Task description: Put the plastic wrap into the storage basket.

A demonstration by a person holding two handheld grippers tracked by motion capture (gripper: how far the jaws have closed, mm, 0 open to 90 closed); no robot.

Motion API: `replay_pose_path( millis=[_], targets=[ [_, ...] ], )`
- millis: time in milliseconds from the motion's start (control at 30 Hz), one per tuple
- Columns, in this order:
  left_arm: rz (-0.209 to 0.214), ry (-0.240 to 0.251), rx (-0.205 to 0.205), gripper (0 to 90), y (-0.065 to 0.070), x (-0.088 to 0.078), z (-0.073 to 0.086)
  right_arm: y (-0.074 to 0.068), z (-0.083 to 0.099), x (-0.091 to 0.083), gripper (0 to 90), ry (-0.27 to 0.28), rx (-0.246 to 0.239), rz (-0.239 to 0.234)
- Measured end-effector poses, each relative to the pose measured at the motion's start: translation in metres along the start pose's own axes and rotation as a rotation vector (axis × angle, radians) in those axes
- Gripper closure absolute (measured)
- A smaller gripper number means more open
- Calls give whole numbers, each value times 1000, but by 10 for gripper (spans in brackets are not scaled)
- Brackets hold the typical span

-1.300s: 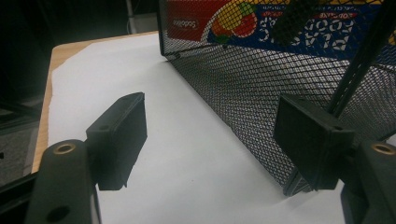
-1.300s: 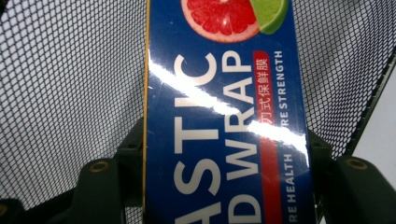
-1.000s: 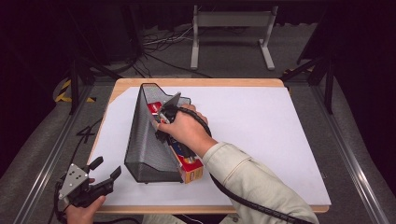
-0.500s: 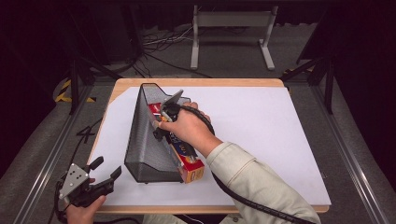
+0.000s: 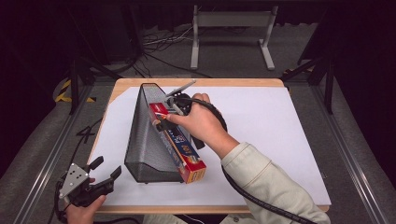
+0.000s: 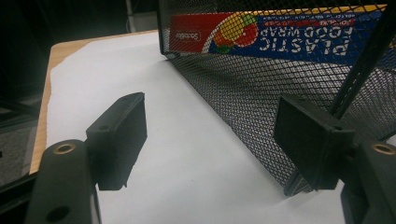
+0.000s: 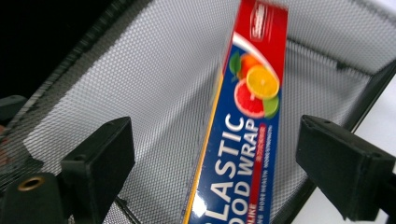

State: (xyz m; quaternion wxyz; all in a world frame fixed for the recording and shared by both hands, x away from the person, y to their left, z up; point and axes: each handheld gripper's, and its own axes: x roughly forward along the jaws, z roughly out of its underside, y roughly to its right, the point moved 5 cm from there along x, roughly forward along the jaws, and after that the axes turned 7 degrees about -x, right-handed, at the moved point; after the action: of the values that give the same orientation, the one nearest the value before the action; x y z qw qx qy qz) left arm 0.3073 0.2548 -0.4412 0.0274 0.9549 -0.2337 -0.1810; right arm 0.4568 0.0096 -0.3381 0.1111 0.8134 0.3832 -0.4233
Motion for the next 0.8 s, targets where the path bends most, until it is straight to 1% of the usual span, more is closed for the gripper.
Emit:
replay_pose_path(
  millis=[67, 167, 200, 233, 267, 333, 367, 400, 433, 467, 500, 533, 567, 600, 633, 700, 733, 767, 800],
  targets=[
    [4, 2, 3, 265, 1, 1, 0, -1, -2, -8, 120, 47, -34, -10],
    [4, 0, 5, 265, 1, 1, -1, -4, -3, -20, 116, 118, -81, -44],
    [4, 2, 3, 265, 1, 1, -1, -5, -3, -24, 115, 143, -118, -62],
    [4, 2, 3, 265, 1, 1, -1, -6, -2, -28, 114, 160, -143, -88],
    [3, 2, 2, 265, 1, 1, -1, -6, -2, -28, 114, 160, -143, -88],
    [4, 3, 2, 265, 1, 1, -1, -7, 1, -36, 113, 192, -163, -128],
    [4, 3, 1, 265, 1, 2, -1, -5, 3, -40, 114, 213, -173, -136],
    [3, 2, 1, 265, 1, 2, -1, -4, 5, -45, 116, 236, -186, -136],
    [4, 0, 1, 265, 1, 2, -1, 0, 8, -53, 117, 269, -202, -135],
    [3, 0, 2, 265, 1, 2, -1, 0, 8, -53, 117, 269, -202, -135],
    [3, 1, 1, 265, 1, 2, -1, 2, 12, -61, 117, 305, -216, -131],
    [3, -2, 2, 265, 1, 2, -1, 2, 12, -61, 117, 305, -216, -131],
    [2, -3, 3, 265, 1, 2, -1, 3, 13, -65, 117, 317, -226, -133],
    [2, -4, 3, 265, 1, 2, -1, 4, 15, -69, 117, 330, -231, -134],
    [2, -2, 6, 265, 2, 2, -1, 6, 18, -77, 117, 354, -239, -137],
    [4, 0, 6, 265, 2, 2, -1, 7, 22, -84, 115, 366, -252, -143],
    [4, 0, 6, 265, 2, 2, -1, 7, 22, -84, 115, 366, -252, -143],
    [3, -2, 4, 265, 2, 2, -1, 9, 27, -93, 115, 383, -273, -138],
    [3, -2, 5, 265, 1, 2, -1, 11, 29, -96, 115, 389, -278, -135]
  ],
)
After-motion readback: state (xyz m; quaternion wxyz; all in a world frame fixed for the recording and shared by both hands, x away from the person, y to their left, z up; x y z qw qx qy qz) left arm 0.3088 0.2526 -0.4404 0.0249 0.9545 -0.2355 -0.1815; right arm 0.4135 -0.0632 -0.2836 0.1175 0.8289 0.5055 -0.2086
